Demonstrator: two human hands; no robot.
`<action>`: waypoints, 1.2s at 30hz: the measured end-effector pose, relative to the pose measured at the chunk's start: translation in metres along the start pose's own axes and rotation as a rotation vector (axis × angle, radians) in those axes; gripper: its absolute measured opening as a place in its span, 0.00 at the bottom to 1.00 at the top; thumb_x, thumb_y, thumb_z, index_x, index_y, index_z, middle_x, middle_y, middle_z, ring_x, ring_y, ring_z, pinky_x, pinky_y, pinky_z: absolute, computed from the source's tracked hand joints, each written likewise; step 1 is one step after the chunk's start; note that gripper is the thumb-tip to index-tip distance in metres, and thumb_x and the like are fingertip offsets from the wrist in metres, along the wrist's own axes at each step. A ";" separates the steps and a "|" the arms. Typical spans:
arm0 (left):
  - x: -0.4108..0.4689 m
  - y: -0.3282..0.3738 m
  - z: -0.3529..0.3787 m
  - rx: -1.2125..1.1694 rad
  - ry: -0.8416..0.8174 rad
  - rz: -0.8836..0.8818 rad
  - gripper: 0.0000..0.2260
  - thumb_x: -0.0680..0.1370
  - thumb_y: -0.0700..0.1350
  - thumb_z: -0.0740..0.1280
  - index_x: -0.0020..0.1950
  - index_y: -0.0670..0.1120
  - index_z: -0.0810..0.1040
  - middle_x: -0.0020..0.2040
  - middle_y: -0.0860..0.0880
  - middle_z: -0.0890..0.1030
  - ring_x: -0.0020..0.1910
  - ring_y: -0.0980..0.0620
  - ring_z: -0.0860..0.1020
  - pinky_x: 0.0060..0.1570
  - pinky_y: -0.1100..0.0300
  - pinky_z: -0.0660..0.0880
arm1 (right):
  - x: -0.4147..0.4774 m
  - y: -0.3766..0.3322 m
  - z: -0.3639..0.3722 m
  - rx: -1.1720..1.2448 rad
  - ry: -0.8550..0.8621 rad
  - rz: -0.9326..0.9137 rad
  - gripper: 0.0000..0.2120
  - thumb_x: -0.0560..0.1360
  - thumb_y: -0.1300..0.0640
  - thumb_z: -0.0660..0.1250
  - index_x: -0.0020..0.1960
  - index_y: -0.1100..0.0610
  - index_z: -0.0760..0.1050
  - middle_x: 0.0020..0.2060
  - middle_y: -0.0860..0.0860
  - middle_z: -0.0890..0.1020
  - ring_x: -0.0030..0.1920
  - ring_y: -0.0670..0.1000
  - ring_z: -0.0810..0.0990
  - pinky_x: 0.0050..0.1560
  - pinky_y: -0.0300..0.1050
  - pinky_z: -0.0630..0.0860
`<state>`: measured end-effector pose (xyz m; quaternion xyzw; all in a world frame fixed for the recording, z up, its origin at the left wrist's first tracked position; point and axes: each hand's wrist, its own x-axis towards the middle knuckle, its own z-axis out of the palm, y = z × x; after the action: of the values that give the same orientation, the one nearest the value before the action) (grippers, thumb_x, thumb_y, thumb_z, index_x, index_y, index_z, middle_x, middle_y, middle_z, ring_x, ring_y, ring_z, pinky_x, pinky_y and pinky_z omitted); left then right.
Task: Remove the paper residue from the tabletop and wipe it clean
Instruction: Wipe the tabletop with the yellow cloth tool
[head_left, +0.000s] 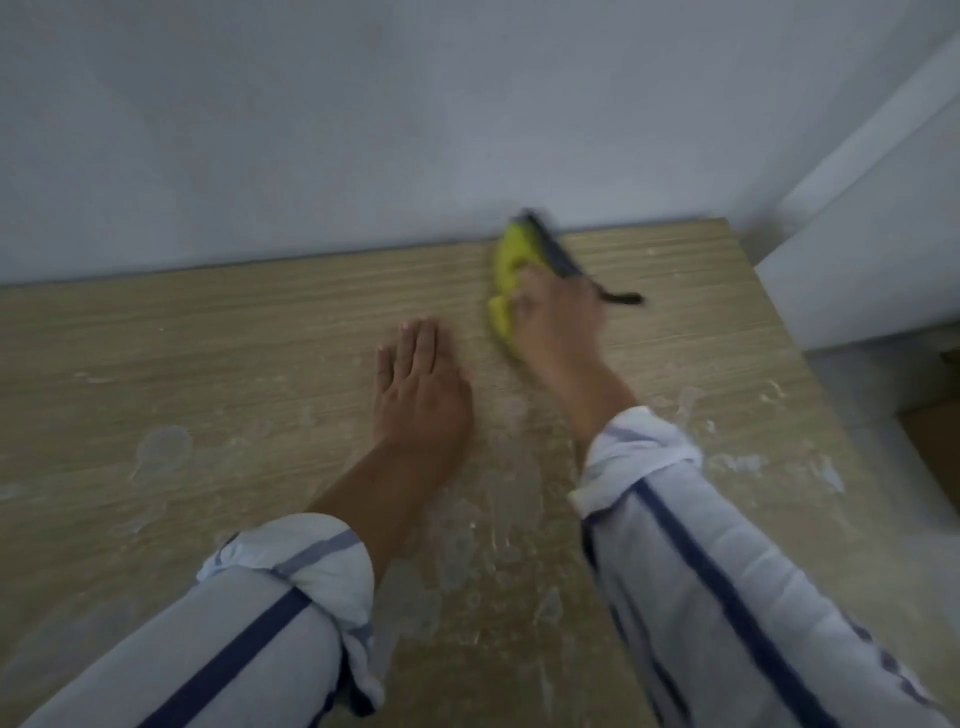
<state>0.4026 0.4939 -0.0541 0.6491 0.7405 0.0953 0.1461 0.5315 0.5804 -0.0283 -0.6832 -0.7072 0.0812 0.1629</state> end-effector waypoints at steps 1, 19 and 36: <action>0.002 0.007 0.003 -0.005 -0.003 0.004 0.25 0.81 0.48 0.49 0.77 0.45 0.48 0.78 0.49 0.48 0.77 0.51 0.43 0.72 0.52 0.37 | -0.010 -0.014 0.008 0.006 -0.065 -0.136 0.15 0.75 0.50 0.59 0.59 0.49 0.74 0.59 0.52 0.78 0.58 0.59 0.73 0.58 0.53 0.67; -0.001 0.009 -0.002 0.024 -0.004 0.080 0.24 0.80 0.45 0.54 0.75 0.41 0.56 0.77 0.45 0.56 0.76 0.46 0.51 0.73 0.50 0.47 | -0.104 0.055 -0.015 -0.059 -0.065 -0.054 0.18 0.77 0.48 0.54 0.64 0.51 0.71 0.67 0.50 0.72 0.57 0.61 0.71 0.54 0.56 0.68; -0.108 -0.035 -0.007 0.078 -0.093 0.229 0.30 0.76 0.53 0.43 0.76 0.43 0.56 0.77 0.45 0.56 0.76 0.46 0.51 0.73 0.52 0.45 | -0.236 0.056 -0.040 -0.106 0.021 0.300 0.14 0.72 0.56 0.62 0.57 0.50 0.74 0.49 0.58 0.79 0.46 0.62 0.76 0.46 0.53 0.74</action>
<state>0.3798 0.3820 -0.0494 0.7383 0.6570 0.0522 0.1431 0.6011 0.3450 -0.0380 -0.7895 -0.5989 0.0601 0.1203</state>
